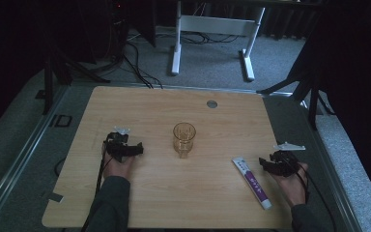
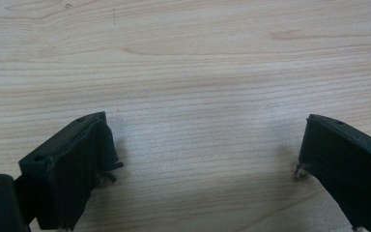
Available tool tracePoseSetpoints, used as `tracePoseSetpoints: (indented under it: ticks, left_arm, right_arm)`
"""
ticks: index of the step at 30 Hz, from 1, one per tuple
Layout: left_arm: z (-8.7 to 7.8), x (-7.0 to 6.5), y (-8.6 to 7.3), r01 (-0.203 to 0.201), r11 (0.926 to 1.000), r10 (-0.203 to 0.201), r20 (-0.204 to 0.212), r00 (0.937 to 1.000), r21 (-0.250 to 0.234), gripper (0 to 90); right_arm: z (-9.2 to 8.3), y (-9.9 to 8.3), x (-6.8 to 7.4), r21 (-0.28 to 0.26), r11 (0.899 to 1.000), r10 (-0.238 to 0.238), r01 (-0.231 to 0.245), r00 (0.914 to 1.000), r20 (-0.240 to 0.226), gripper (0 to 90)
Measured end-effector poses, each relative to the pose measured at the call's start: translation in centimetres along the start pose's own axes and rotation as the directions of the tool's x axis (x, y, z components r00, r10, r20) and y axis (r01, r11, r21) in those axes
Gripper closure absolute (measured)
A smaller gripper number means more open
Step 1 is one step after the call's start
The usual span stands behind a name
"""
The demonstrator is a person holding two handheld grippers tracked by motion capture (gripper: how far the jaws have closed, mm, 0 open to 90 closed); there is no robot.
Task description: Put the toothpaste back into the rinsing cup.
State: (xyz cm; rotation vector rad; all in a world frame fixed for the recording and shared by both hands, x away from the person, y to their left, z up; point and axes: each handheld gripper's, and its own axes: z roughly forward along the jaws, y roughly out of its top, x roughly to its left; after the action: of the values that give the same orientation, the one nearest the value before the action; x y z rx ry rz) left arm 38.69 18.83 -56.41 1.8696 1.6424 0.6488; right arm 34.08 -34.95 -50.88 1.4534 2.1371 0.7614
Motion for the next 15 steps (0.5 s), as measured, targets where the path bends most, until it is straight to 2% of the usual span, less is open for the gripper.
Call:
tracePoseSetpoints:
  ticks: [15]
  left_arm:
    - [0.00, 0.00, 0.00, 0.000, 1.0000, 0.000, 0.000, 1.0000, 0.000, 4.0]
  right_arm:
    - [0.24, 0.93, 0.97, -0.010, 1.000, -0.014, 0.014, 0.9998, -0.013, 48.4]
